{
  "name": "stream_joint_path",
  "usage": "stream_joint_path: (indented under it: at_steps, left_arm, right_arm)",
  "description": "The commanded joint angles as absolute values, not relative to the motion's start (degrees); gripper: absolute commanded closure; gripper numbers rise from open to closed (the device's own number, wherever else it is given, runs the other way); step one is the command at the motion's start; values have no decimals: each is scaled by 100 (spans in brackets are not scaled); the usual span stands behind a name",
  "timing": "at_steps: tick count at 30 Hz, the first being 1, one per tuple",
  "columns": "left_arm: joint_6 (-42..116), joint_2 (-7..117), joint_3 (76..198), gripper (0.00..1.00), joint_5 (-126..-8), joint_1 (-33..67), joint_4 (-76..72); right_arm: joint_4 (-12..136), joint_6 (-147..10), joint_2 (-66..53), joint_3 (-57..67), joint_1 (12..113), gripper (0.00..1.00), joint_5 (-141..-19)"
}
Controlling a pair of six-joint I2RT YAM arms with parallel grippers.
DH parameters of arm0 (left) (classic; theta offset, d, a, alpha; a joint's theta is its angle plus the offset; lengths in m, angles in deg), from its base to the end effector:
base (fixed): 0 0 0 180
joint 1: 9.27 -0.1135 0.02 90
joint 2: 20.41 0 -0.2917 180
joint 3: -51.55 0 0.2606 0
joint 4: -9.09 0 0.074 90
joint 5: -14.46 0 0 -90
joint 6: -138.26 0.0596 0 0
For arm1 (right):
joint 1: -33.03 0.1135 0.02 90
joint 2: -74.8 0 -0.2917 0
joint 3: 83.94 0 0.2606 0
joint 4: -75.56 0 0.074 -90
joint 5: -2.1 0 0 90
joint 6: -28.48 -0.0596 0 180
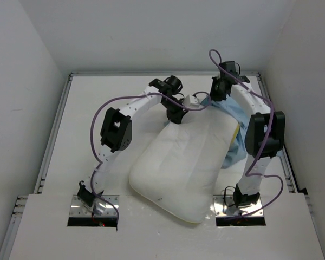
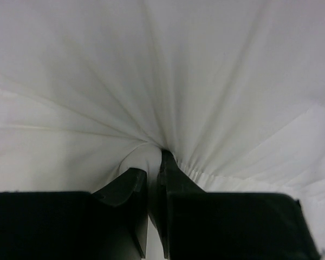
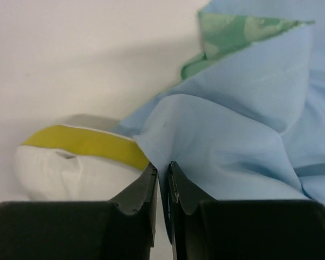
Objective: Put the pillow into the pillowcase
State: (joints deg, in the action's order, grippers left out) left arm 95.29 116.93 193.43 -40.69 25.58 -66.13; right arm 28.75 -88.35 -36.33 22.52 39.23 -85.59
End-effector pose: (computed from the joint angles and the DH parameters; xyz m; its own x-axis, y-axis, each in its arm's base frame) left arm 0.4196 -0.3336 0.2158 -0.0712 0.7813 -0.6201 0.9921 -0.0092 -0.1255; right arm 0.4651 0.0529 0.2599 -0.7541 0.3717 -0.5415 0.2325 0.9221 0.3092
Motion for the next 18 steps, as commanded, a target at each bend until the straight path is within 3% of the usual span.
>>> stream_joint_path:
  at_steps: [1, 2, 4, 5, 7, 8, 9, 10, 18]
  left_arm:
    - [10029, 11389, 19388, 100, -3792, 2580, -7242]
    - [10064, 11380, 19388, 100, -3801, 2580, -7294]
    - [10169, 11380, 19388, 100, -3731, 2580, -7330]
    - [10179, 11380, 19388, 100, -3713, 2588, -7330]
    - [10092, 11389, 19371, 100, -3687, 2588, -7234]
    - [10056, 11406, 19371, 100, -3704, 2588, -7120]
    - [10021, 11415, 19362, 100, -3704, 2597, -7067]
    - [9994, 11424, 19362, 100, -3713, 2606, -6979]
    - [9503, 11450, 19379, 100, -3651, 2641, -6557]
  right_arm:
    - [3140, -8649, -3357, 1780, 3875, 87, -8938]
    - [3131, -8631, -3331, 1631, 3874, 81, -9000]
    - [3157, -8605, -3287, 1533, 3804, 57, -9027]
    - [3236, -8587, -3278, 1481, 3769, 52, -8870]
    - [3342, -8508, -3321, 1507, 3708, 55, -8816]
    - [3377, -8490, -3356, 1611, 3707, 60, -8816]
    - [3464, -8499, -3452, 1673, 3716, 73, -8677]
    - [3509, -8508, -3523, 1813, 3708, 76, -8632]
    - [3316, -8447, -4253, 2483, 3734, 71, -7647]
